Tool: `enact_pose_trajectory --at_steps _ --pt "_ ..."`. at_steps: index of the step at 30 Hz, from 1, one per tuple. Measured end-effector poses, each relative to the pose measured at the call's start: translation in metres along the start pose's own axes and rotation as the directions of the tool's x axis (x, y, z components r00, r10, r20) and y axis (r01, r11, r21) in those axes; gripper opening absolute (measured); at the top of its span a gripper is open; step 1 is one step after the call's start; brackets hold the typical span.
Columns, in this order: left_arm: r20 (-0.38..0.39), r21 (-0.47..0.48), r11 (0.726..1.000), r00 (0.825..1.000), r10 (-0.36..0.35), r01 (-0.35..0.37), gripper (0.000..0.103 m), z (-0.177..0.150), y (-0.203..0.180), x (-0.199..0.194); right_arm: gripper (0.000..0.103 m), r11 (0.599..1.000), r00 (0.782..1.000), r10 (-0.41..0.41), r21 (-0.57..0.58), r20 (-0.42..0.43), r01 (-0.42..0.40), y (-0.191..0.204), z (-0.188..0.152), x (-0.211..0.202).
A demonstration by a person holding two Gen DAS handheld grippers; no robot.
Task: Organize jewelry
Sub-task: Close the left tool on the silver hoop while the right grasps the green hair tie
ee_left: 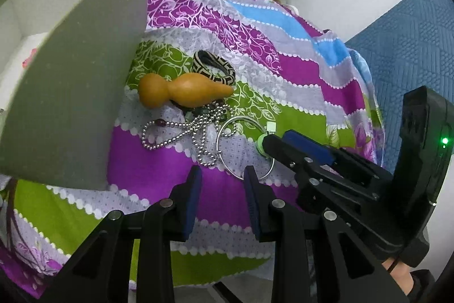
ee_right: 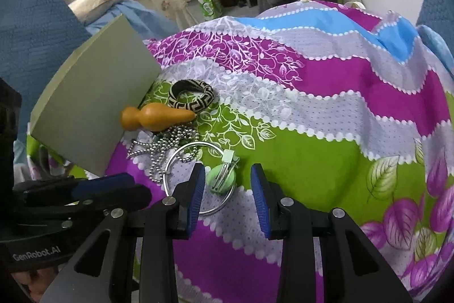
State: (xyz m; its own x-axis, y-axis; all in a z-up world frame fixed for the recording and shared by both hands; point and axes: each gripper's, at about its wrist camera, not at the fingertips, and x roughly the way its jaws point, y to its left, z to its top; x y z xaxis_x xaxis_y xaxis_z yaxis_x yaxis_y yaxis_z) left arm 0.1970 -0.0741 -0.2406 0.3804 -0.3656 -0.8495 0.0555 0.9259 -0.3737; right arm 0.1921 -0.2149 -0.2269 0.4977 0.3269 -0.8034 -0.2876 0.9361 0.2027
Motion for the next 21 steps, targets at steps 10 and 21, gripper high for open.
enact_pose_trajectory --at_steps 10,21 --pt "0.016 0.018 0.999 0.999 0.034 -0.034 0.020 0.002 0.000 0.008 0.011 0.995 0.999 -0.032 -0.094 0.034 0.035 0.011 0.002 0.006" --pt "0.050 0.068 0.996 0.997 0.052 -0.055 0.020 0.007 -0.009 0.010 0.011 0.999 0.996 -0.007 0.038 0.091 0.003 -0.015 0.009 -0.014"
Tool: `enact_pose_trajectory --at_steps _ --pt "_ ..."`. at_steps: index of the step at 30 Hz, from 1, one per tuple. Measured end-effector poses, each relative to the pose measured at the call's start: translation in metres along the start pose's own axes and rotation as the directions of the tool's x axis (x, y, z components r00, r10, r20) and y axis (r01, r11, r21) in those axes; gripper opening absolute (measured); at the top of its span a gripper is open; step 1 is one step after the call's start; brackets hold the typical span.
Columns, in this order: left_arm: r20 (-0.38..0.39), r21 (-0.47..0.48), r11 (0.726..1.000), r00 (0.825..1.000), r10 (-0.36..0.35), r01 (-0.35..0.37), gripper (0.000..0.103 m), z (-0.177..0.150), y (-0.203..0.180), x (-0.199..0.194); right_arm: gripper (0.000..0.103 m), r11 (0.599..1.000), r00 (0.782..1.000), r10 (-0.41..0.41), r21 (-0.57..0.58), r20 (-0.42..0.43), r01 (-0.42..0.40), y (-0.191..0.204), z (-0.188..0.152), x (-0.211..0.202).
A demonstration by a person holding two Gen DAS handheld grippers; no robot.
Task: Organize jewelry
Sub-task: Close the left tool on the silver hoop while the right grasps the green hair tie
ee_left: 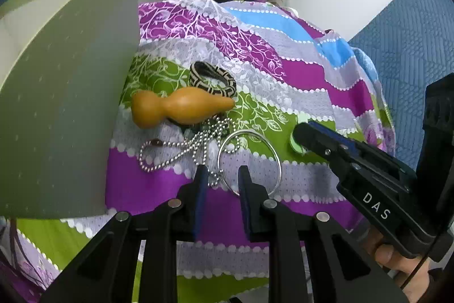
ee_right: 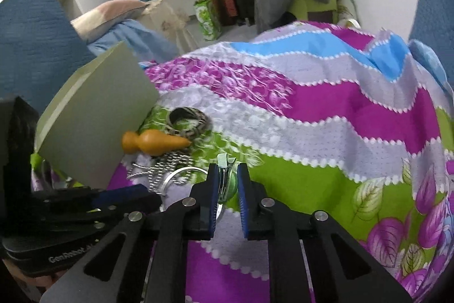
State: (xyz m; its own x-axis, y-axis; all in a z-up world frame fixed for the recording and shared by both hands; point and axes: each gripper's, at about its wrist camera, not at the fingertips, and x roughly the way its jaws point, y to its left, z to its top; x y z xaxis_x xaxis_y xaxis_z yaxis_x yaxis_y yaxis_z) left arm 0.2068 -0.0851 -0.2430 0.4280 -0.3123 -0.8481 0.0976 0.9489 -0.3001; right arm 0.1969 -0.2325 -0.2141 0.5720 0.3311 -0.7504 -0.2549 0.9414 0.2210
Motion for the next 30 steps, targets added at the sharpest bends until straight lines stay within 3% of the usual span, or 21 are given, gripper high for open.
enact_pose_trajectory --at_steps 6,14,30 --pt "-0.002 0.065 0.997 0.999 0.049 -0.048 0.017 0.001 -0.012 0.008 0.011 1.000 1.000 -0.002 0.003 -0.002 0.002 -0.002 -0.002 0.000" --pt "0.016 0.195 0.969 0.988 0.154 -0.154 0.006 -0.009 -0.032 0.011 0.011 1.000 1.000 -0.016 0.007 -0.014 0.016 -0.004 -0.006 -0.001" --pt "0.018 0.127 0.991 0.999 0.032 -0.034 0.000 -0.009 -0.026 -0.028 0.011 0.995 0.998 -0.055 0.087 -0.034 0.057 -0.009 -0.005 -0.022"
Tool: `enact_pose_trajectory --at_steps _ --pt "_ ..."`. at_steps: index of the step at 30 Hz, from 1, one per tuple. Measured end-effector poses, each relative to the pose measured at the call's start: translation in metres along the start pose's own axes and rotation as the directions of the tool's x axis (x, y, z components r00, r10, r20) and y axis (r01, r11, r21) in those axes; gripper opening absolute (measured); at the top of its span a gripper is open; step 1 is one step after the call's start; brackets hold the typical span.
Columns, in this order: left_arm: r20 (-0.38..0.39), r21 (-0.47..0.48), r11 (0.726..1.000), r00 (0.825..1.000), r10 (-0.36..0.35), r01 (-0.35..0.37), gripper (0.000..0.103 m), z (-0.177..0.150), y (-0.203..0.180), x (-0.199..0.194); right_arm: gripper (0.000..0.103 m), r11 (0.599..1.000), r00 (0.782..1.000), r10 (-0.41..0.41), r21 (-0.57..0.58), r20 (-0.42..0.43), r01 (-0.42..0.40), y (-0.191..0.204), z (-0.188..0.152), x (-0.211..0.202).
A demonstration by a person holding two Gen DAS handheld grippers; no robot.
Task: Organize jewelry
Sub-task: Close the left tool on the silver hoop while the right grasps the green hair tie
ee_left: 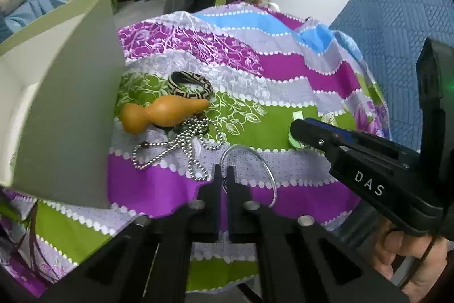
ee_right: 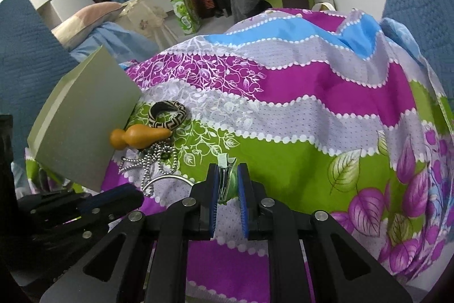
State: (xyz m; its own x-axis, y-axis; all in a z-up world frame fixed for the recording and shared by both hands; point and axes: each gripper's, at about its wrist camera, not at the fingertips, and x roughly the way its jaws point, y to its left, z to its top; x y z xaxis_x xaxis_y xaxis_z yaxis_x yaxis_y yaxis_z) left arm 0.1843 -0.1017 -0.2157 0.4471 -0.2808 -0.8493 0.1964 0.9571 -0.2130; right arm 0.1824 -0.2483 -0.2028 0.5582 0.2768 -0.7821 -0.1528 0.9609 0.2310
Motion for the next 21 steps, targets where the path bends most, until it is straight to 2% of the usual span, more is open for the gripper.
enact_pose_trajectory --at_steps 6,11,12,13,15,16,21 --pt "0.025 -0.003 1.000 0.999 -0.026 0.026 0.000 0.004 0.006 -0.015 0.011 1.000 1.000 -0.009 -0.015 0.001 0.009 0.007 -0.002 -0.006" --pt "-0.017 0.003 0.999 0.999 -0.038 0.038 0.000 -0.002 0.006 -0.001 0.011 1.000 1.000 -0.019 0.007 -0.008 0.019 0.001 -0.003 -0.003" --pt "-0.029 -0.003 0.999 0.999 -0.041 0.041 0.003 -0.003 0.004 0.003 0.011 1.000 1.000 -0.022 0.017 -0.011 0.022 -0.003 -0.003 -0.002" --pt "-0.025 0.002 0.999 0.999 -0.036 0.036 0.009 -0.005 0.002 0.004 0.011 0.999 1.000 -0.023 0.023 -0.012 0.023 -0.005 -0.004 -0.001" --pt "0.000 0.024 0.999 1.000 -0.026 0.026 0.065 -0.007 -0.003 0.003 0.011 0.999 1.000 -0.024 0.039 -0.011 0.024 -0.011 -0.004 -0.001" --pt "0.021 0.030 0.999 0.999 -0.035 0.034 0.071 -0.008 -0.006 0.001 0.011 0.999 1.000 -0.025 0.045 -0.009 0.025 -0.013 -0.004 -0.001" --pt "-0.003 0.063 0.998 1.000 -0.020 0.020 0.071 -0.008 -0.019 0.010 0.011 0.997 1.000 -0.027 0.071 0.001 0.027 -0.026 -0.004 -0.004"
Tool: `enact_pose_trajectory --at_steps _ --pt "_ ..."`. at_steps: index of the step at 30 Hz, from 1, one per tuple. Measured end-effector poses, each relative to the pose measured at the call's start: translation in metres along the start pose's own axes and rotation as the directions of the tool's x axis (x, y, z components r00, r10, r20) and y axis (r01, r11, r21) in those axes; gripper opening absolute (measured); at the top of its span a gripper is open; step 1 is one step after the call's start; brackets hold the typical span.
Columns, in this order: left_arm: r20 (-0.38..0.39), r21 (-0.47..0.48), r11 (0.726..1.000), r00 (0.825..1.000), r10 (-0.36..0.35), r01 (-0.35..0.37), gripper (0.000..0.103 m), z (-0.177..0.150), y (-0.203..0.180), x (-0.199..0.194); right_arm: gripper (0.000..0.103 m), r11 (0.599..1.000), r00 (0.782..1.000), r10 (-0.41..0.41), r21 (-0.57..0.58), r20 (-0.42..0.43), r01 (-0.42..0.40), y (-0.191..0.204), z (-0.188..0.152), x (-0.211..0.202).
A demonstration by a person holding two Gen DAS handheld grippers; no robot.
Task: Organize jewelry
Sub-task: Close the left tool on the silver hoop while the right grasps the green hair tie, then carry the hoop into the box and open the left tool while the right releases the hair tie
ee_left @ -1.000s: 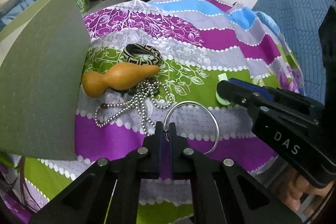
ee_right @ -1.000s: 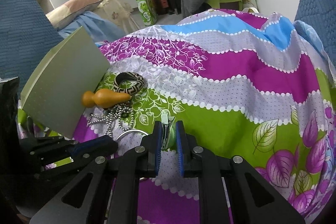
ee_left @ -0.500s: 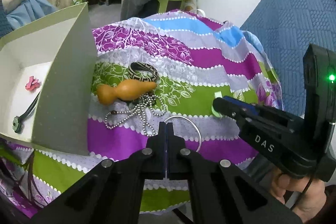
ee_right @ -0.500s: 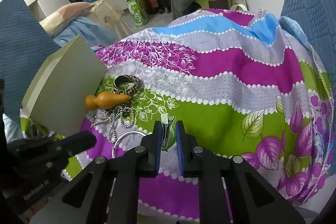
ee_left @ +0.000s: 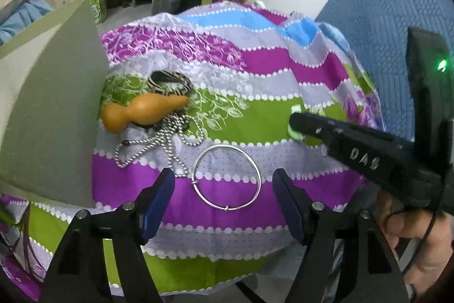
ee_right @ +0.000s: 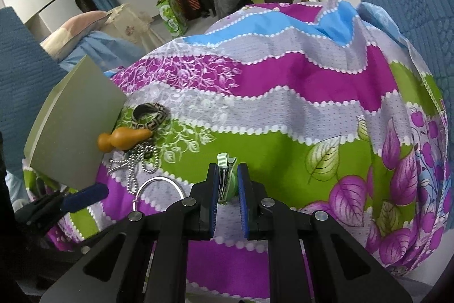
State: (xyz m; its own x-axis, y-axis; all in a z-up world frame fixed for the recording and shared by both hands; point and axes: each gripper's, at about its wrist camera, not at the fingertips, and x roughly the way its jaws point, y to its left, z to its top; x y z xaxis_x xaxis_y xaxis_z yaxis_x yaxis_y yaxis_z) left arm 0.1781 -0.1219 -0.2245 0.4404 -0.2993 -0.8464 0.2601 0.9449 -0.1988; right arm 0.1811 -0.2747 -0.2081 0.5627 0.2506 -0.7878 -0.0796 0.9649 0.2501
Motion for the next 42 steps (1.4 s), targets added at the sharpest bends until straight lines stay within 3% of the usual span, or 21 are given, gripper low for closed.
enact_pose_trajectory --at_steps 7,14,31,42 --pt "-0.054 0.068 0.996 0.997 0.060 -0.056 0.071 -0.007 -0.014 0.029 0.011 0.999 1.000 0.009 0.036 0.006 -0.009 -0.013 0.001 -0.003" --pt "-0.008 0.191 0.967 0.985 0.171 -0.167 0.073 -0.014 -0.030 0.037 0.011 0.999 1.000 0.015 0.049 0.014 -0.016 -0.017 0.002 -0.006" --pt "-0.014 0.151 0.981 0.992 0.121 -0.118 0.067 -0.011 -0.023 0.032 0.011 1.000 1.000 -0.016 0.002 -0.022 0.016 -0.003 0.000 -0.003" --pt "0.055 0.075 0.995 0.997 0.057 -0.061 0.067 0.016 -0.001 -0.021 0.011 0.999 0.999 -0.033 -0.027 0.009 0.033 0.024 0.015 -0.029"
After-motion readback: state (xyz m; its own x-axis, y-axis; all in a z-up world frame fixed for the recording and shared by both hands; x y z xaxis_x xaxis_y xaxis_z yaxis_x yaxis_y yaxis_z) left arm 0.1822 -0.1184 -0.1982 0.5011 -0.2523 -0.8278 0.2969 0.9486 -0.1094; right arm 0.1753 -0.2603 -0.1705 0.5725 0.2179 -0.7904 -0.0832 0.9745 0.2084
